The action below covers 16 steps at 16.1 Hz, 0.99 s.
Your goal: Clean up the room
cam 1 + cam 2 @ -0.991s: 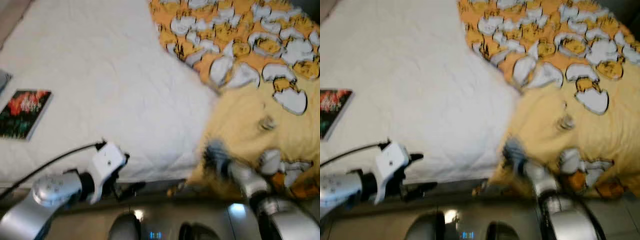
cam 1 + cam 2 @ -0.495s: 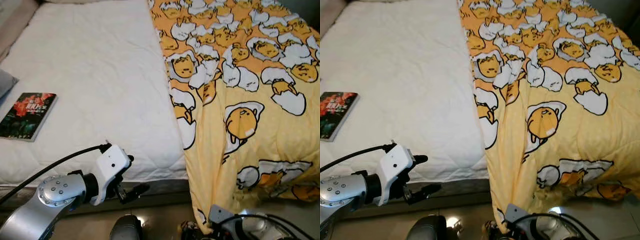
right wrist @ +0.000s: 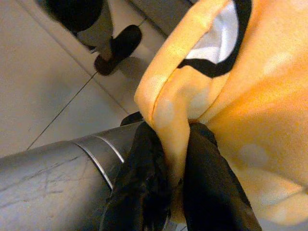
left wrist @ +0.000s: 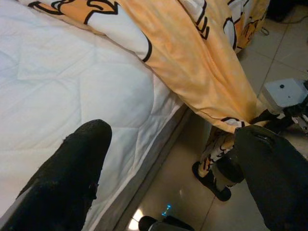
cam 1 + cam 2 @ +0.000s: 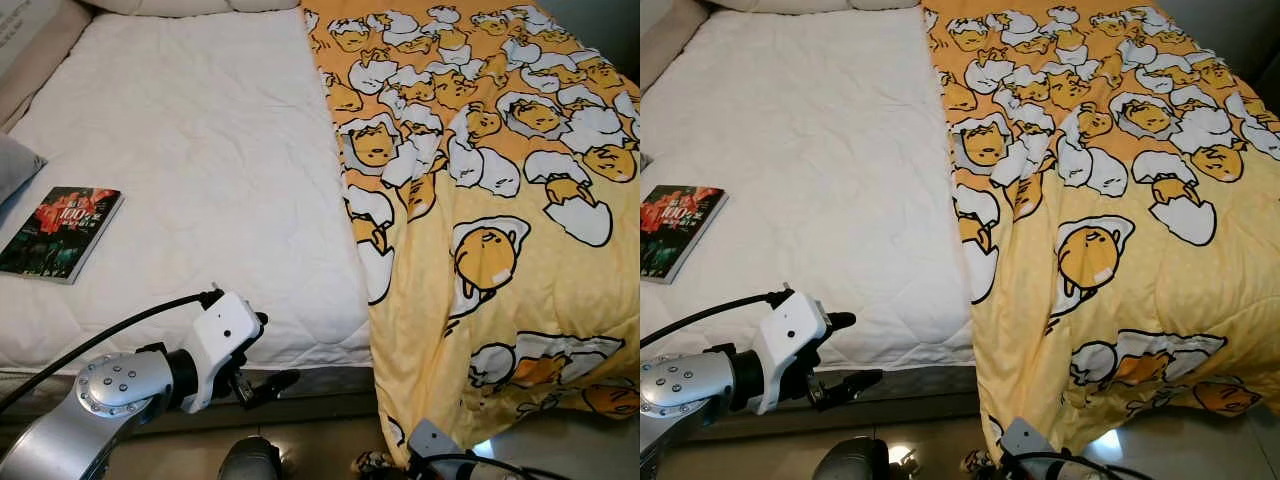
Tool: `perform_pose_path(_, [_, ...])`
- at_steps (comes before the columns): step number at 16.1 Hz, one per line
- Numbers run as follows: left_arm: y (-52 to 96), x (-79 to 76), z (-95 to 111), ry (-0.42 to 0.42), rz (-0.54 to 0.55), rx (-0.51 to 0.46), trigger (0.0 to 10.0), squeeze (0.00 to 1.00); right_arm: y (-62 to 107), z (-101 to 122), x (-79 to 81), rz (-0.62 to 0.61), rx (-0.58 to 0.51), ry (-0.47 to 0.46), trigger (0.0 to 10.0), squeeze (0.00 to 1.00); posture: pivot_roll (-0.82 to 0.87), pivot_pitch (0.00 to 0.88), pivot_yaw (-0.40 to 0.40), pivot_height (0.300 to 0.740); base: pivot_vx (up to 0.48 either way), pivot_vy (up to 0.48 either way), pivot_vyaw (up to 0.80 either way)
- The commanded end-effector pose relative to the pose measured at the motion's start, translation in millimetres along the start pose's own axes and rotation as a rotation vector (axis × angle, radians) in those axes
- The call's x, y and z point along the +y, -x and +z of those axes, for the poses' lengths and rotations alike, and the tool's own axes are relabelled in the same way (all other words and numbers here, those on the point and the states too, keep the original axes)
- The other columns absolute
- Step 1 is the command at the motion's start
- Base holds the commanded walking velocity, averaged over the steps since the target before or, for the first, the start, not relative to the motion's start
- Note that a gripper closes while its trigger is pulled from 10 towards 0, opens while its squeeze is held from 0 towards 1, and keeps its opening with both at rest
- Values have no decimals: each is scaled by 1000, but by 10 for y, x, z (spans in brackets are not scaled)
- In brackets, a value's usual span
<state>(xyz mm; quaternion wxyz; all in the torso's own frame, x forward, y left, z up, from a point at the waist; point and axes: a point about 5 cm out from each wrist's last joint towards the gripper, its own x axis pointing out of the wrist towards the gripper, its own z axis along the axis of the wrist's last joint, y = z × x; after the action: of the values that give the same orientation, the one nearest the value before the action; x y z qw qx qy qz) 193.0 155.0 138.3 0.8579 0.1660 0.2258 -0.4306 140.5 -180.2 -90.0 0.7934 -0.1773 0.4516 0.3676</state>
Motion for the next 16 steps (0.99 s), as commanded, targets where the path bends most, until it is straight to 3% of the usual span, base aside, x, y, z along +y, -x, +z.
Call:
perform_pose_path(1, [-11,-2,-31,6,18,0,10000,165,19,-85,41,-24,3,-21,10000,1000,248,79,-21,740,0,0,0])
perform_pose_path(3, [-43,23,-68,22,59,-10,10000,165,22,-28,8,-90,-53,-24,10000,1000,218,28,-28,740,0,0,0])
perform_pose_path(4, [-90,43,-92,43,101,-23,10000,161,37,28,-27,-137,-123,-71,10000,1000,188,0,-28,740,0,0,0])
perform_pose_path(9, [-195,104,-193,105,192,-48,10000,141,124,172,-73,-118,-296,-103,10000,1000,115,0,-28,740,0,0,0])
perform_pose_path(11, [-210,179,-216,129,279,-76,10000,125,187,291,-170,-181,-407,-162,10000,1000,95,0,-30,740,0,0,0])
perform_pose_path(13, [-234,318,-236,192,446,-120,10000,133,393,1059,-930,-347,-583,-270,10000,1000,81,0,-39,740,0,0,0])
perform_pose_path(15, [-236,388,-227,222,532,-164,10000,145,500,1296,-1053,-405,-669,-332,10000,1000,81,0,-57,740,0,0,0])
perform_pose_path(16, [-232,495,-227,295,673,-221,10000,153,673,1627,-1068,-506,-825,-416,10000,0,69,0,-60,740,0,-345,0])
